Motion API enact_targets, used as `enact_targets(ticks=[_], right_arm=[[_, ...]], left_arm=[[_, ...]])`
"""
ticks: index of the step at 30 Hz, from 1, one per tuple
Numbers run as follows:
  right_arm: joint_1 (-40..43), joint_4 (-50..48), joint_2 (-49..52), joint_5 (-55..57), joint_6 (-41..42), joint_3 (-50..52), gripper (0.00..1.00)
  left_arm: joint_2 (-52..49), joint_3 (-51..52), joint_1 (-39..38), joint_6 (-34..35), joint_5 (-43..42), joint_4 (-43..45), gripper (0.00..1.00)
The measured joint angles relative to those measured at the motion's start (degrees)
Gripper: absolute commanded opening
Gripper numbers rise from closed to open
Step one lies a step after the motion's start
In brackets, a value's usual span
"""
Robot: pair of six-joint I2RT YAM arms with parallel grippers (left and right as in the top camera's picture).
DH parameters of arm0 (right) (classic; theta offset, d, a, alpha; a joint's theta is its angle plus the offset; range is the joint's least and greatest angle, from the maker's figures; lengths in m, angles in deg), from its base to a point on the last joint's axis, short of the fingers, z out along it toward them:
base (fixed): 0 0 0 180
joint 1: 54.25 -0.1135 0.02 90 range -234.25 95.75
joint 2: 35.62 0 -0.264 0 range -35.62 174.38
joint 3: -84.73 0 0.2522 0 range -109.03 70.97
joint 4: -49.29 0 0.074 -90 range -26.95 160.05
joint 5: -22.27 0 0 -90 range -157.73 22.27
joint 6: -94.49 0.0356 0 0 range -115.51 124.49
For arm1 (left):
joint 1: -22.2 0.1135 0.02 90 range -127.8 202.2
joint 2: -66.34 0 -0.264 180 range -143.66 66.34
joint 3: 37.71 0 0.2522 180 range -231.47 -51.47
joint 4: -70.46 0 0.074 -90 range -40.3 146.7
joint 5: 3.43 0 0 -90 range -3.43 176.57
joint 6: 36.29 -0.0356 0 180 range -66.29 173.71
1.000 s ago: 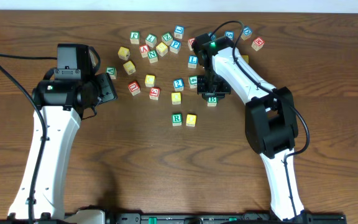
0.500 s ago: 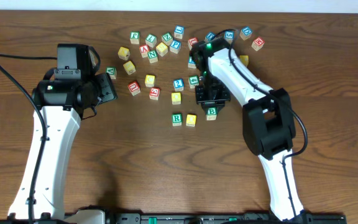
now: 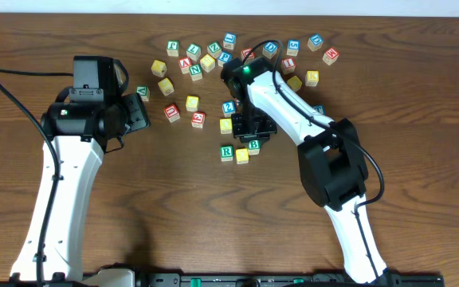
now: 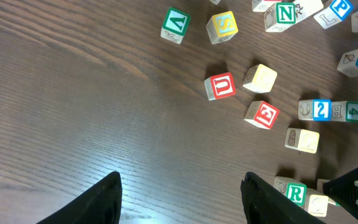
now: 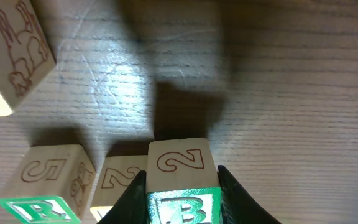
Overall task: Spell out ROBOT
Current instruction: 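Carry the B block with the right gripper and place it right of O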
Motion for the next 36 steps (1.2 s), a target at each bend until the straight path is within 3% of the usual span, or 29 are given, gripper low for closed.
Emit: enact_targets(ticks=[15, 22, 36], right_arm=[[-0.2, 0.2, -0.1, 3.1, 2.4, 1.7, 0.24], [-0.5, 0.3, -0.3, 3.1, 2.7, 2.8, 0.41], [-0.1, 2.5, -0.3, 2.7, 0.6, -1.1, 0.47]], left_arm=[[0.0, 0.0, 0.0, 0.0, 0.0, 0.0, 0.61], [0.0, 0.0, 0.0, 0.0, 0.0, 0.0, 0.61], [0.0, 0.0, 0.0, 0.0, 0.0, 0.3, 0.61]])
